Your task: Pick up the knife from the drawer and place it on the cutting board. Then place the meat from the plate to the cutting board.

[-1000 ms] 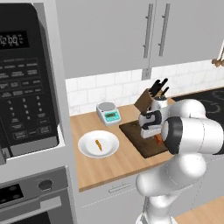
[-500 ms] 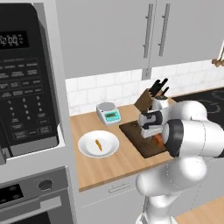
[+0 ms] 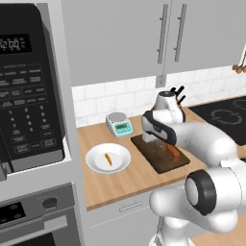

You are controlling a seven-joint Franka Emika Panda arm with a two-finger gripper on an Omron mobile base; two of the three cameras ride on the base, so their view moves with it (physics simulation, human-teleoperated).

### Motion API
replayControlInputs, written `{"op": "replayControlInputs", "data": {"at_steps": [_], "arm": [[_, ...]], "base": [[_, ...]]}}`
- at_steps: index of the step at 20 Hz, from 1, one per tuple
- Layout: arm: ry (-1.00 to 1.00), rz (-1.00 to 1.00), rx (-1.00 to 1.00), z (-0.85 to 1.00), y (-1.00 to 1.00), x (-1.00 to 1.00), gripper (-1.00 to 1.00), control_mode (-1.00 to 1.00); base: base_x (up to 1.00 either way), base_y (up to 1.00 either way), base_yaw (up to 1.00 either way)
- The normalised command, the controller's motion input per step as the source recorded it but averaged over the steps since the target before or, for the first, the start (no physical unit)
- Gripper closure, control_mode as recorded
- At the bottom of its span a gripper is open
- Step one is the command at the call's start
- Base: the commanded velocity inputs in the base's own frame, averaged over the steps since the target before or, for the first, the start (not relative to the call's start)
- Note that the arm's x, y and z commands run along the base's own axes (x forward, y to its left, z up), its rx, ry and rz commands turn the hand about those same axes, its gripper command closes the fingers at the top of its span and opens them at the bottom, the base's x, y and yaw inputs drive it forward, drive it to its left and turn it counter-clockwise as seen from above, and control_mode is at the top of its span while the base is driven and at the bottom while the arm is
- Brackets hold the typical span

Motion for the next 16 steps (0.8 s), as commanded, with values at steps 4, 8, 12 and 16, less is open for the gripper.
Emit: {"op": "replayControlInputs", "data": {"at_steps": [4,8,12,16], "arm": [[-0.04,0.02,-0.01,0.03,1.00,-0.11,-1.00,-1.00],[0.00,0.02,0.00,-0.30,1.00,0.01,-1.00,-1.00],[-0.05,0.00,0.00,-0.09,1.00,0.08,-1.00,-1.00],[0.00,0.00,-0.01,-0.33,1.00,0.10,-1.00,-1.00]], "base": [[0.00,0.00,0.00],[0.00,0.00,0.00],[0.00,0.00,0.00],[0.00,0.00,0.00]]}}
